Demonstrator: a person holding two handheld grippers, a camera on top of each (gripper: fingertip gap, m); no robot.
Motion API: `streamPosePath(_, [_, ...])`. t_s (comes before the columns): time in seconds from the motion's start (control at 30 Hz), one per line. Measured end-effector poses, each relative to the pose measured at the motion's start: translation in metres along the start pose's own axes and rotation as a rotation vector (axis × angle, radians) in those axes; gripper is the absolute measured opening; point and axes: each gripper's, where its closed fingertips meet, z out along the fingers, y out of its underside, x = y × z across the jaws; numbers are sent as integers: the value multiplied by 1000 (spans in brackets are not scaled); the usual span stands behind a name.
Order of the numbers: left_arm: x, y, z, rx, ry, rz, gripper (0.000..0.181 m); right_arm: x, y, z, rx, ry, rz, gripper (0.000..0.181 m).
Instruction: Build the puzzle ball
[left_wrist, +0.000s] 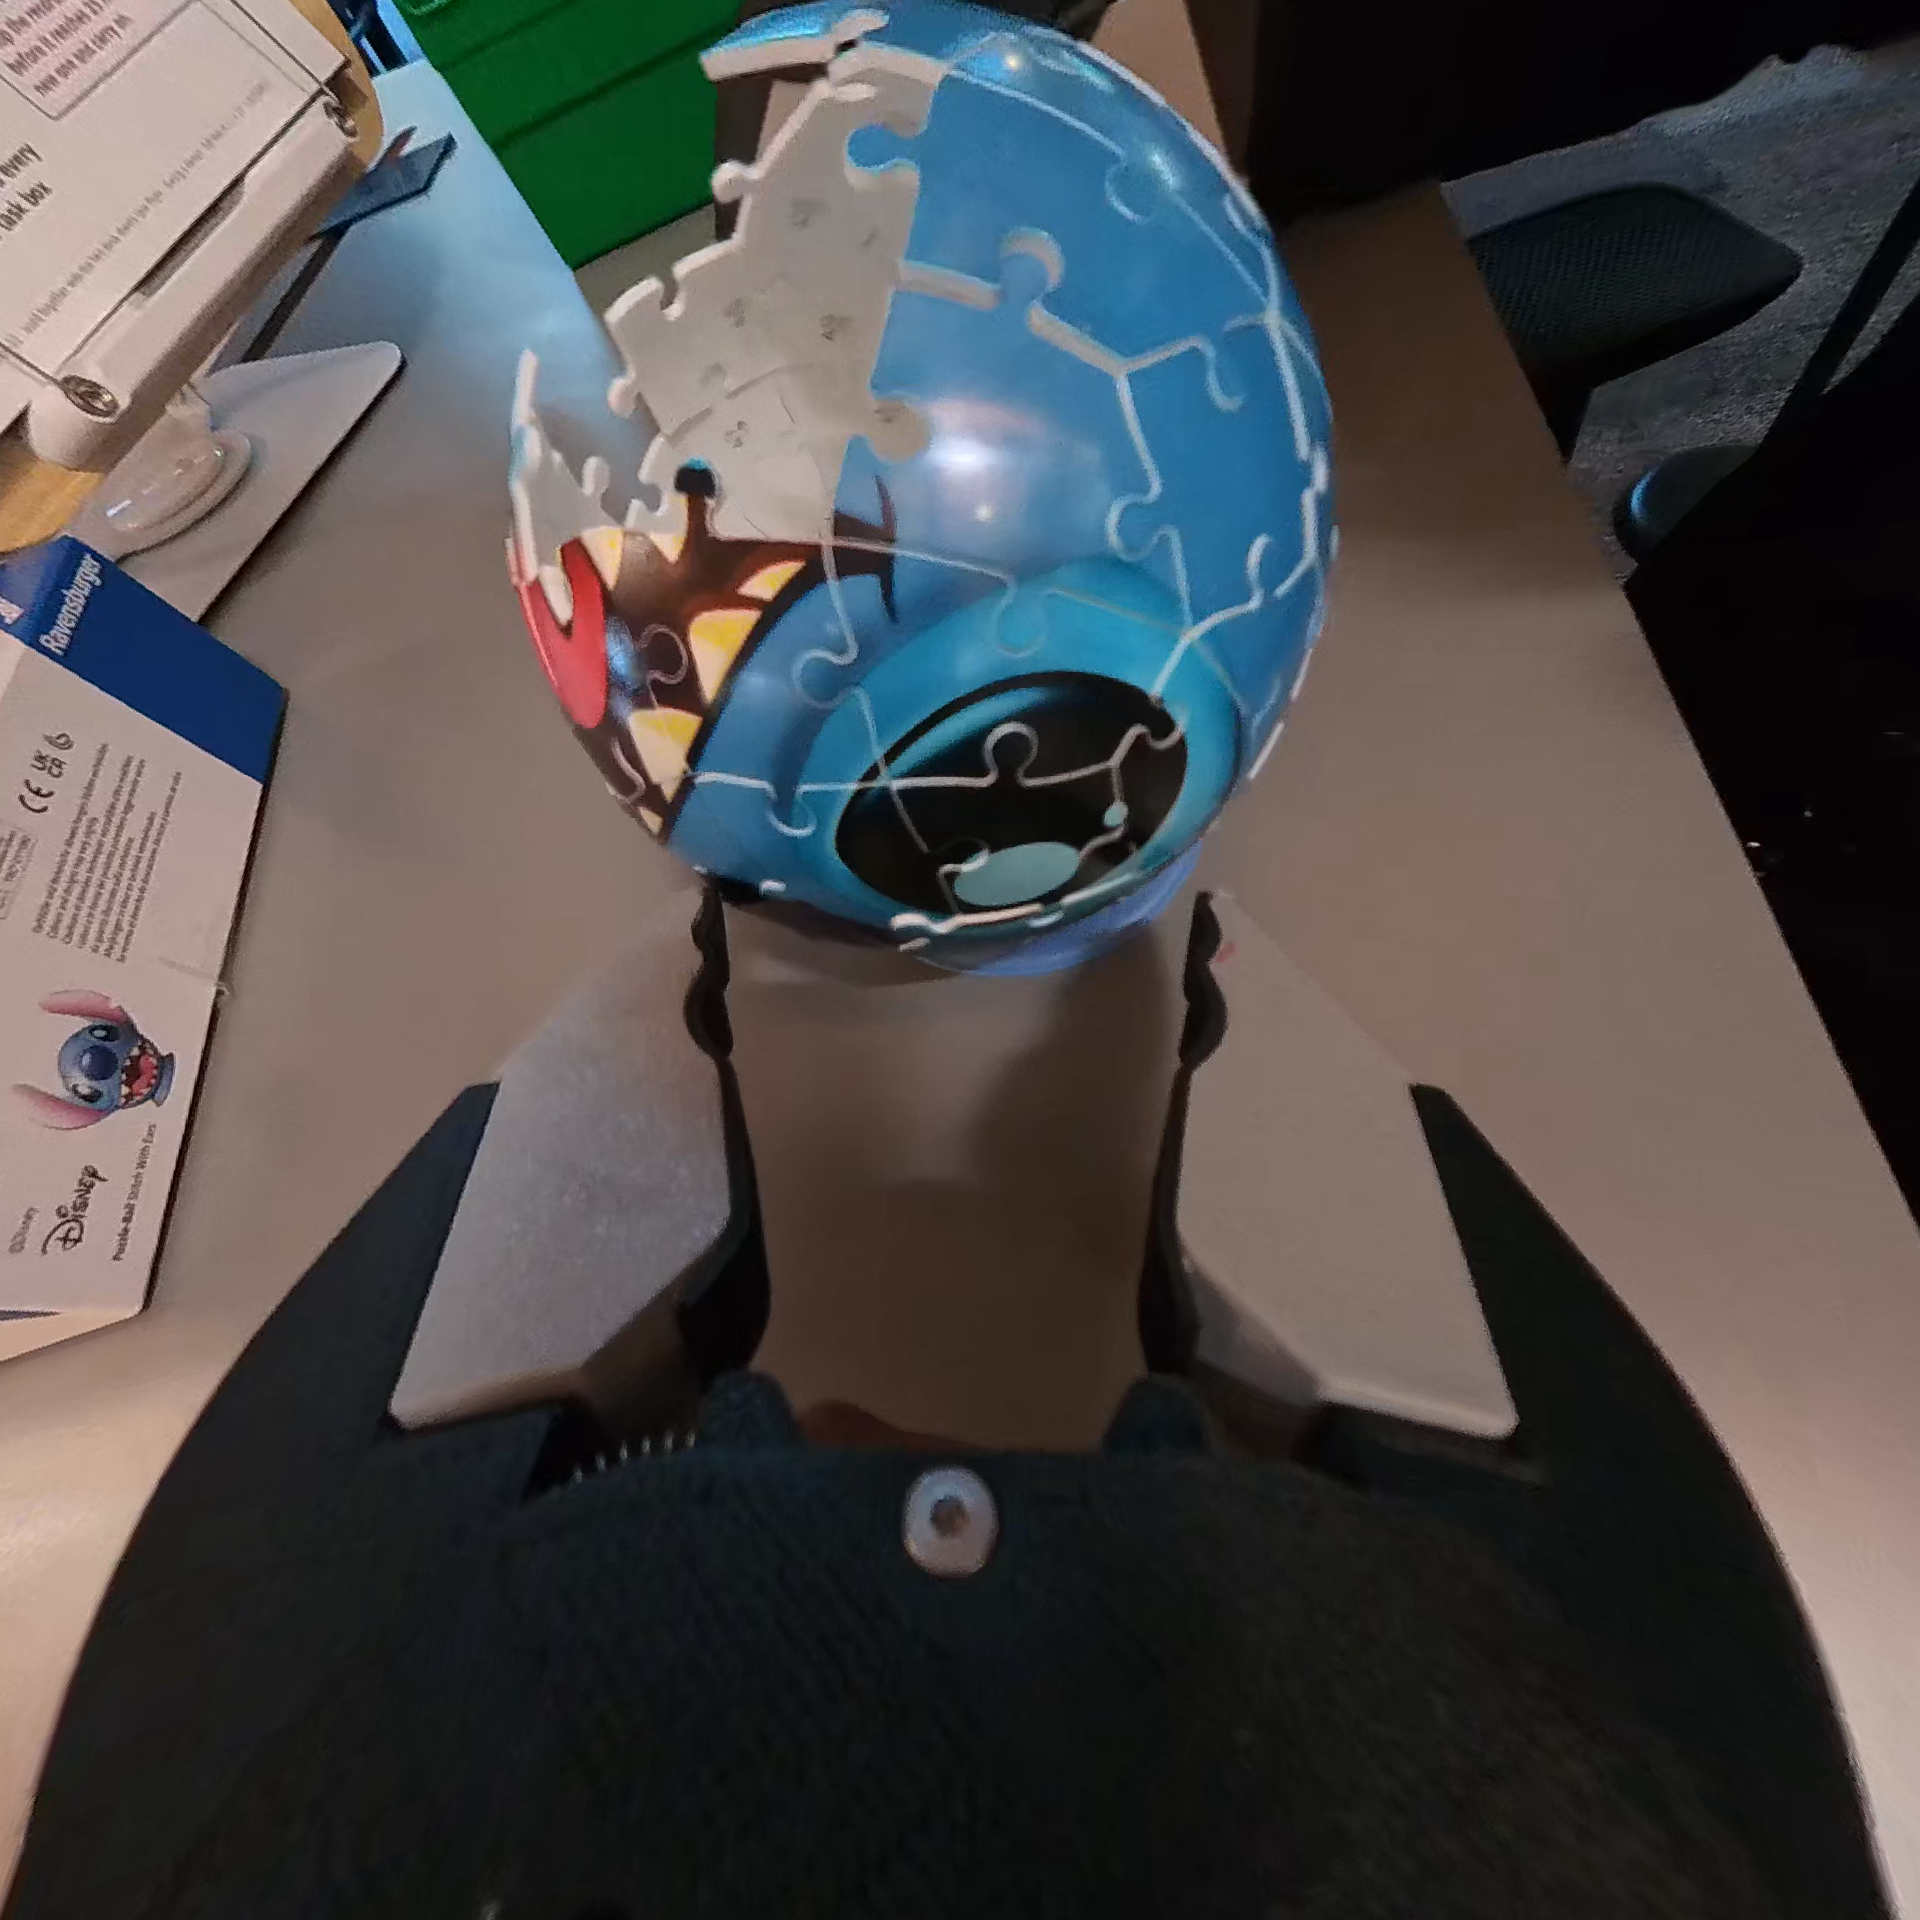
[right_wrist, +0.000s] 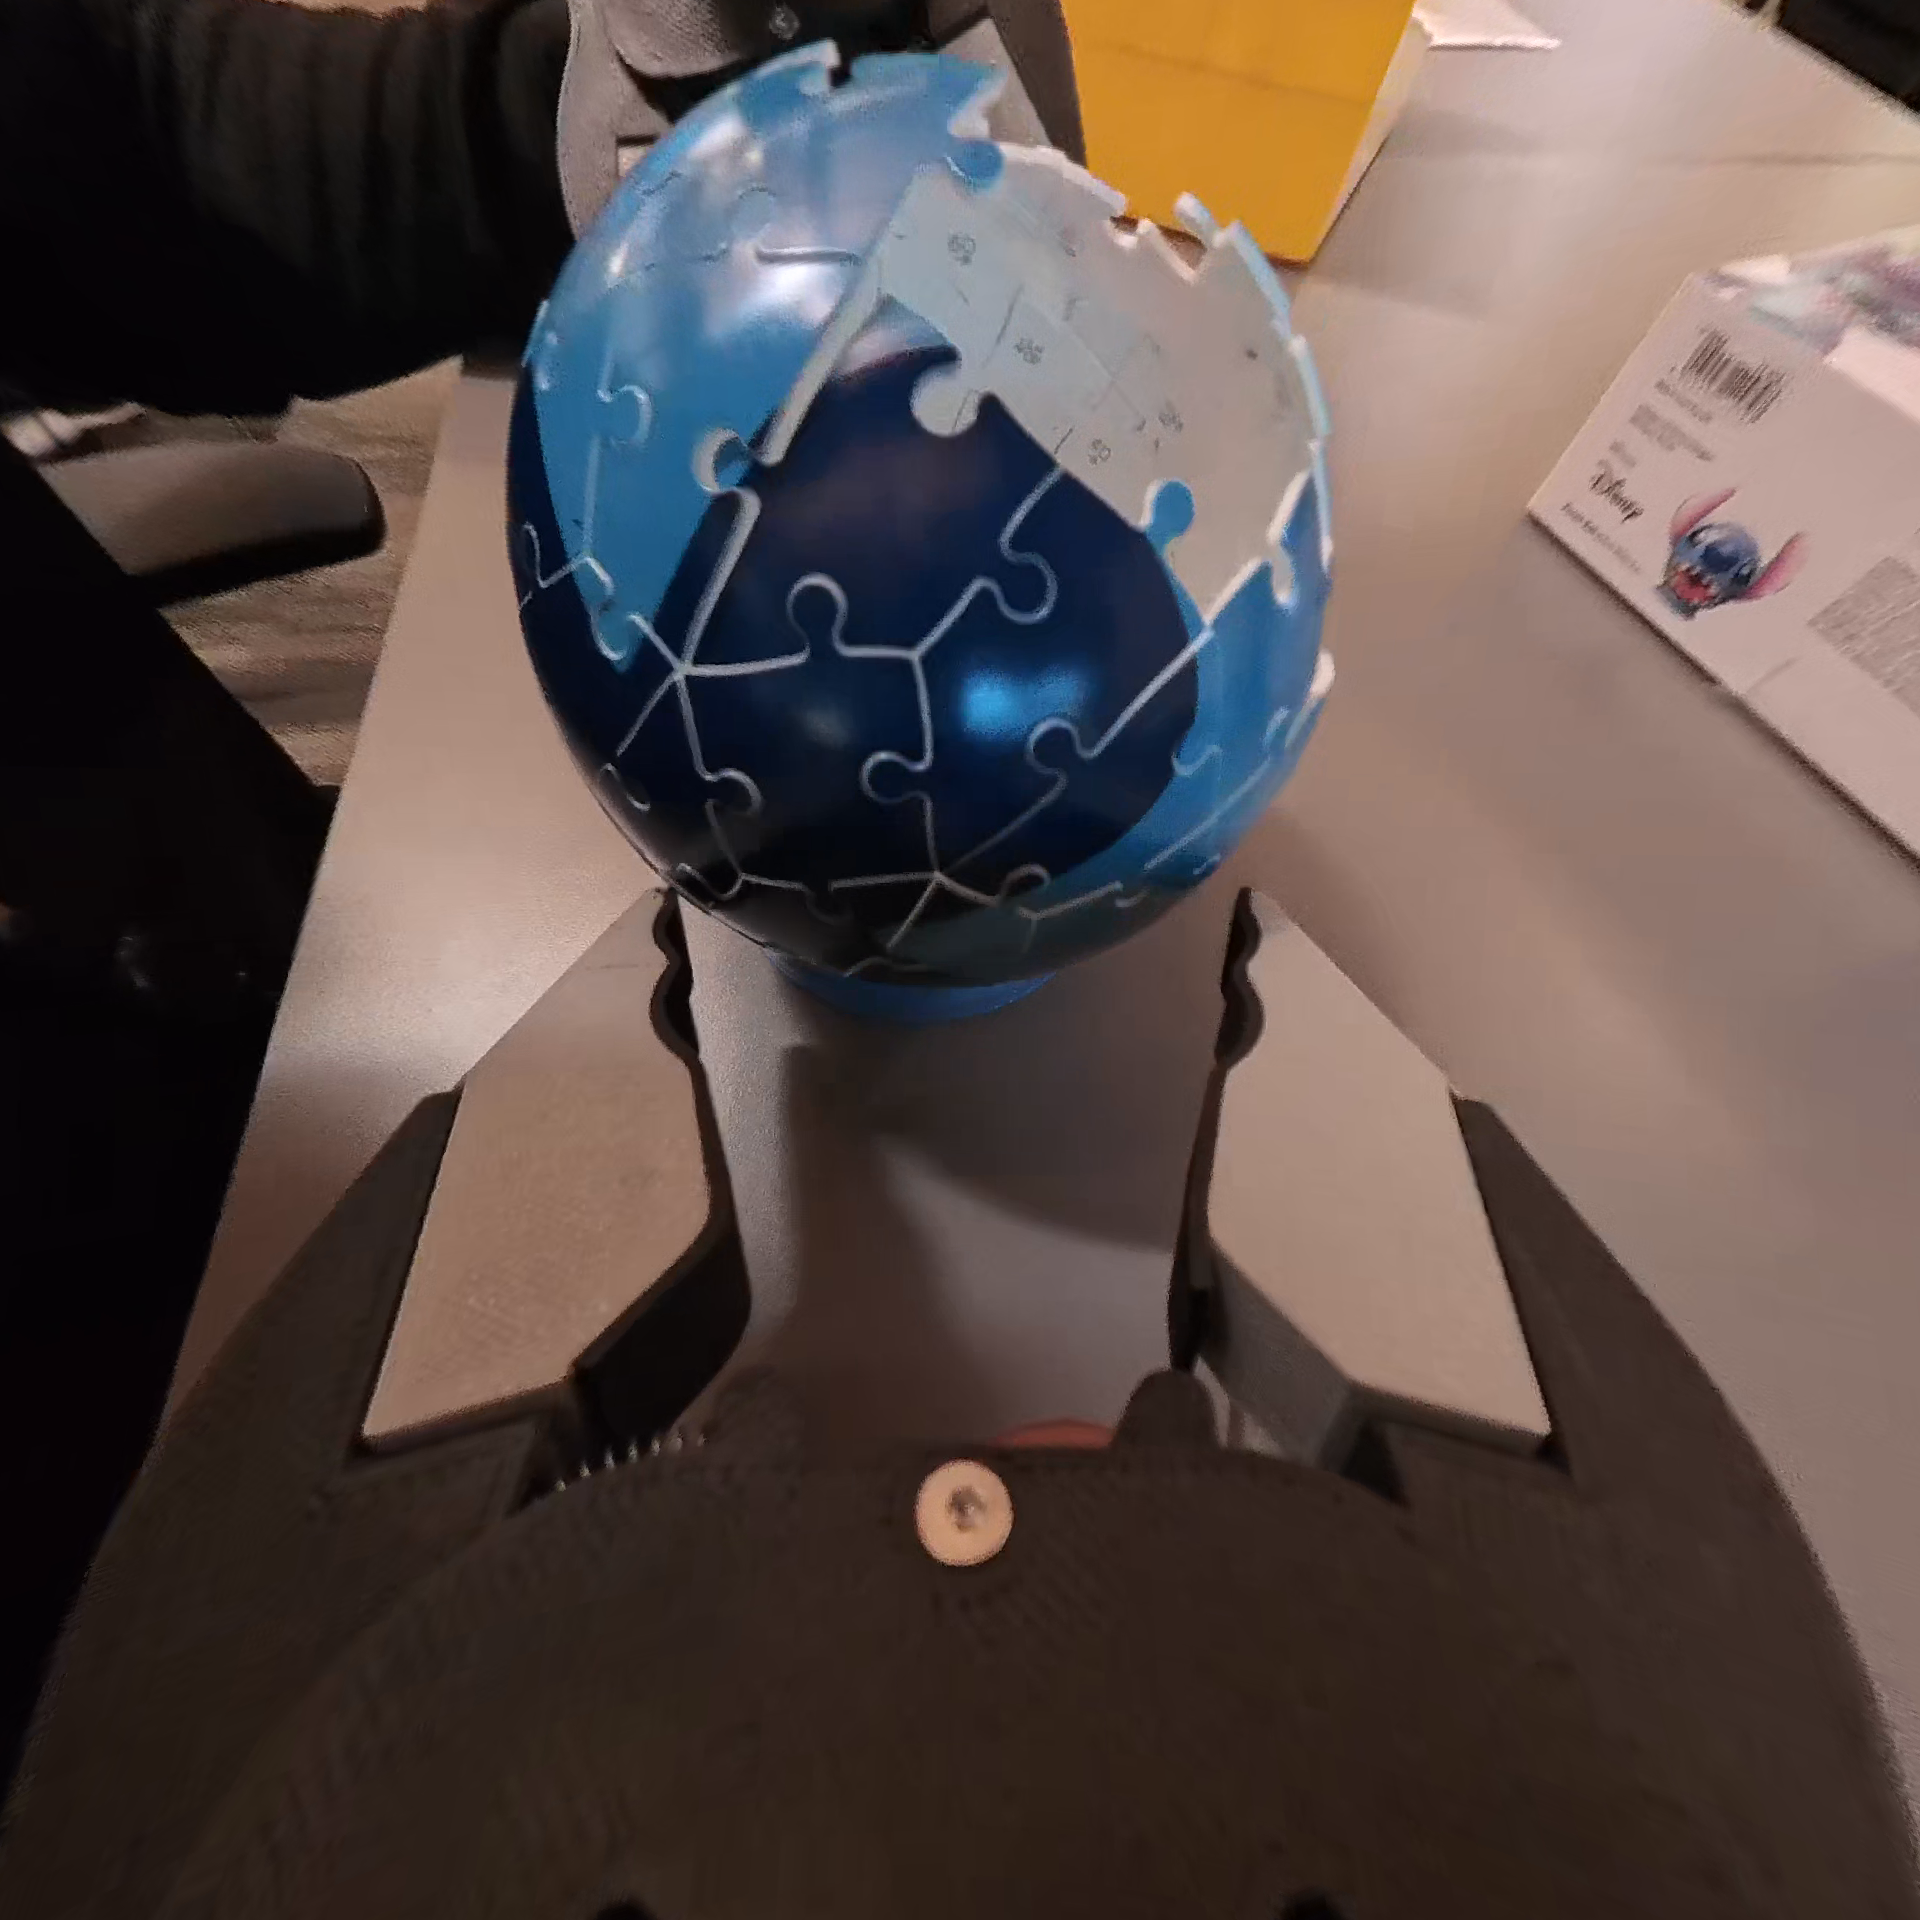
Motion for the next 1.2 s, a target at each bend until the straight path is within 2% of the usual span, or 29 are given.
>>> streamPosePath(0.13, [-1,1,-5,4,-4,0,85,9,-2,-5,27,4,35,101])
streamPosePath(0.63, [-2,0,1,8,-42,48,92,3,-3,-1,-10,138,-192,103])
streamPosePath(0.87, [-5,0,3,4,-68,63,94,4,-13,-7,2,272,-336,106])
streamPosePath(1.03, [-11,1,3,-6,-134,138,97,0,-20,-9,14,357,-458,106])
streamPosePath(1.2, [-10,-1,7,-11,-174,209,98,-3,-20,-4,5,363,-495,105])
